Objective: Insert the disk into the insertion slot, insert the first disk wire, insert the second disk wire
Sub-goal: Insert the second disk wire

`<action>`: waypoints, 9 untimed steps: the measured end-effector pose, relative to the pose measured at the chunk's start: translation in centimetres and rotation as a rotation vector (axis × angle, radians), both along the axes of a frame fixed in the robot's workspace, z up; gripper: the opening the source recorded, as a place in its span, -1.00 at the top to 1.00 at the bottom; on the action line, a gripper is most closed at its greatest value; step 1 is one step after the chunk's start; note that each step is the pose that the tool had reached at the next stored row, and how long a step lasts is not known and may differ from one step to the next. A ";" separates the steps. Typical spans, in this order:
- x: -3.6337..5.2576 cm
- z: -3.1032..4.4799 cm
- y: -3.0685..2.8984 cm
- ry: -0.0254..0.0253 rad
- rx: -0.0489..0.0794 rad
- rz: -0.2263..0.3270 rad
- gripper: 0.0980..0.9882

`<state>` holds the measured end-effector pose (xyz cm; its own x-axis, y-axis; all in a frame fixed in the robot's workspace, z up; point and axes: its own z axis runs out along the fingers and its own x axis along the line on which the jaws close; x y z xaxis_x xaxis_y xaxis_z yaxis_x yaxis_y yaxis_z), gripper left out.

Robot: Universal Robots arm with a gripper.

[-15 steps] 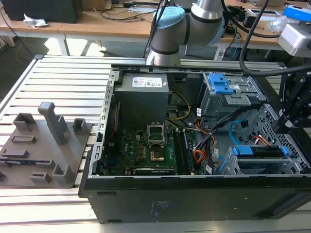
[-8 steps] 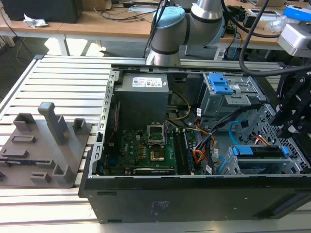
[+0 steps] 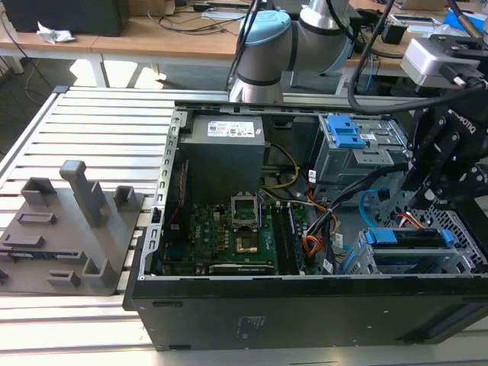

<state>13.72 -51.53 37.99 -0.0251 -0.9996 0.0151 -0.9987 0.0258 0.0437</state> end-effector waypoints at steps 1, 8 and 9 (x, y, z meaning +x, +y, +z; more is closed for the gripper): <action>-0.43 -0.17 0.35 -0.0001 0.000 0.004 0.41; -1.69 -0.92 1.65 -0.0004 0.001 0.024 0.41; -1.82 -1.06 1.92 -0.0005 0.002 0.030 0.41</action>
<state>11.91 -49.61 36.93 0.0050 -0.9999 0.0135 -0.9991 -0.0044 0.0432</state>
